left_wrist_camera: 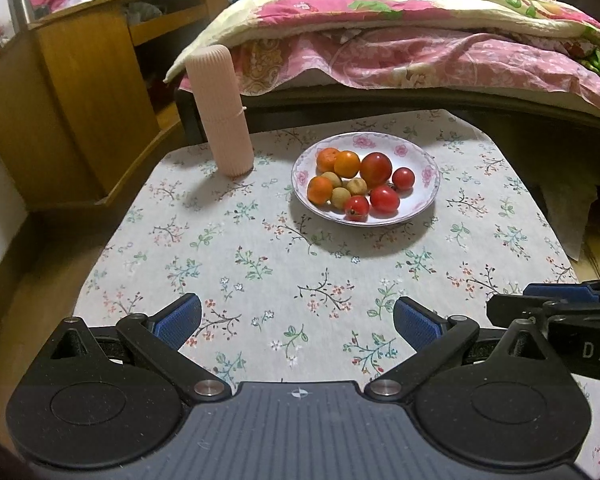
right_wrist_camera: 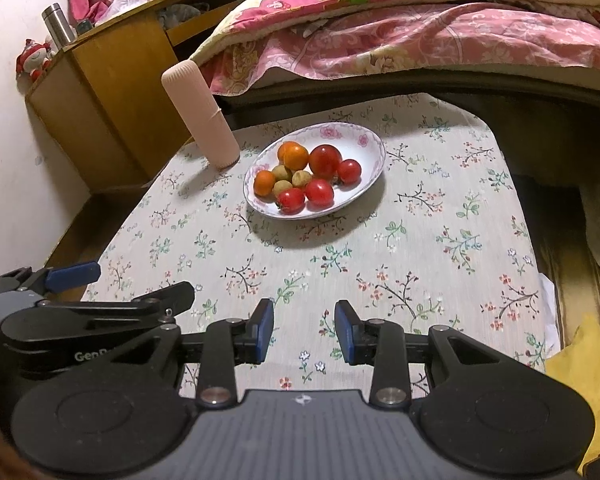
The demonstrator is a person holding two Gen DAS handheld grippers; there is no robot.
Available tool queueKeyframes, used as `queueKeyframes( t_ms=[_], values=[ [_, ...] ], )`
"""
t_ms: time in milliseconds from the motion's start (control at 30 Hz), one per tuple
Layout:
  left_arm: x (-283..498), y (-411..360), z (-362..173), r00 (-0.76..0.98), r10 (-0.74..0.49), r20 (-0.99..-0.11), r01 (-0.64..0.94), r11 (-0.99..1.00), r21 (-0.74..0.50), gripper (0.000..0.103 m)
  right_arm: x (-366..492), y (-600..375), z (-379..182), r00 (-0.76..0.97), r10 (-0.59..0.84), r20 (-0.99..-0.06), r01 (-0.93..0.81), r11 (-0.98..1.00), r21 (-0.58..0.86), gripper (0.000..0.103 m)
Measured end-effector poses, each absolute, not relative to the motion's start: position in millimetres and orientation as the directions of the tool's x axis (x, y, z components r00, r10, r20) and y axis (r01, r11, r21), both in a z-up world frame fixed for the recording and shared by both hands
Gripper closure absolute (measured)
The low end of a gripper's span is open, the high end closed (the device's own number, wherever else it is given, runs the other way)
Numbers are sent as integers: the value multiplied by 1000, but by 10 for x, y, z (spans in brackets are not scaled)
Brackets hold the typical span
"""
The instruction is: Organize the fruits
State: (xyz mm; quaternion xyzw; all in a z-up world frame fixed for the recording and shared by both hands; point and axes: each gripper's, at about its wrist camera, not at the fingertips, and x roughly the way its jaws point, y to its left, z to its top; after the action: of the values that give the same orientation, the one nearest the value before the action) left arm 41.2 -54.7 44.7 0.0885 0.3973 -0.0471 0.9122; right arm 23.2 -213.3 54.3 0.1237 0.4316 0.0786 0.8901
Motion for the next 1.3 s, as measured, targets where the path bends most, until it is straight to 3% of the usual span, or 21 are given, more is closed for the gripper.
queueKeyframes(
  t_ms=[1300],
  values=[
    [300,-554,281,614,-28,-789,172,980,99,0,39,-2050,420,569,228,-791,-19,964,264,69]
  ],
)
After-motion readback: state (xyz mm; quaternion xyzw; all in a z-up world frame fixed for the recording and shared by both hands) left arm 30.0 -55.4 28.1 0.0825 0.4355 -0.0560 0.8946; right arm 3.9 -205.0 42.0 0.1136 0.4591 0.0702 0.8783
